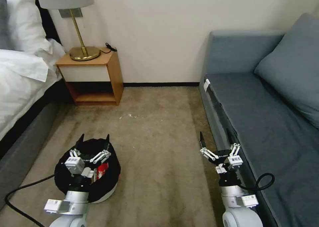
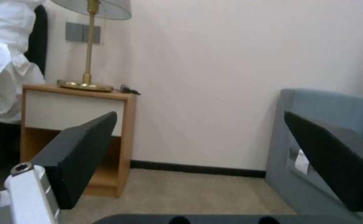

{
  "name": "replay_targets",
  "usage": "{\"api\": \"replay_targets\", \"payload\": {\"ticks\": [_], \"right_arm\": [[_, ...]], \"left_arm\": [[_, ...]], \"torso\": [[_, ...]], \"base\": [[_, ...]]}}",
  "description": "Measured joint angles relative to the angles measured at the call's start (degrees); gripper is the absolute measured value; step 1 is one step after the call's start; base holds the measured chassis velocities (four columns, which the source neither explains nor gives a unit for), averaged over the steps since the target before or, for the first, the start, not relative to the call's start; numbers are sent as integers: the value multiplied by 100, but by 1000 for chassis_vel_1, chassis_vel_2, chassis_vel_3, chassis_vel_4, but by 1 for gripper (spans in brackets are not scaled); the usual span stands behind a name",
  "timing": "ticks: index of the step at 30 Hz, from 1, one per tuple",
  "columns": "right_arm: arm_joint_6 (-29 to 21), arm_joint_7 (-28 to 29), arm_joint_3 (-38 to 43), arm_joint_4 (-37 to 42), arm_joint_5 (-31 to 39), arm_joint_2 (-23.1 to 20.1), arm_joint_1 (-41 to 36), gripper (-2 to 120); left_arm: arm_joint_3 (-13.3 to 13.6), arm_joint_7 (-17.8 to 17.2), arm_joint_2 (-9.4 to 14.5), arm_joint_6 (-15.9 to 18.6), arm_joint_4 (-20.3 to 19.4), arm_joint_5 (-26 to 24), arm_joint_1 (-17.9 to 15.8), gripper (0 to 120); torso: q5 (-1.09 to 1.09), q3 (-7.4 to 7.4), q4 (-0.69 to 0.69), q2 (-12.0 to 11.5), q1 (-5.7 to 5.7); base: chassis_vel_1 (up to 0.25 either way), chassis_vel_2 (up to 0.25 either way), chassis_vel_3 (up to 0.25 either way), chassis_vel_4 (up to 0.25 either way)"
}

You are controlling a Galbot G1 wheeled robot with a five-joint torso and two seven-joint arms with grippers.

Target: Pick up the trash bin, then pick up the garbage on the floor and place it into the trash bin.

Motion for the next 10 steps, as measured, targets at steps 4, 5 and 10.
{"api": "replay_targets", "payload": {"ticks": [4, 5, 10], "right_arm": [[0, 5, 0, -2, -3, -2, 0, 100], [0, 5, 0, -2, -3, -2, 0, 100], [0, 11, -1, -3, -5, -2, 0, 100]], "left_arm": [[0, -16, -1, 1, 0, 7, 1, 100], [0, -16, -1, 1, 0, 7, 1, 100], [0, -28, -2, 3, 2, 14, 2, 100]], "torso": [[0, 0, 0, 0, 0], [0, 0, 0, 0, 0], [0, 0, 0, 0, 0]], "base": [[0, 0, 0, 0], [0, 0, 0, 0], [0, 0, 0, 0]]}}
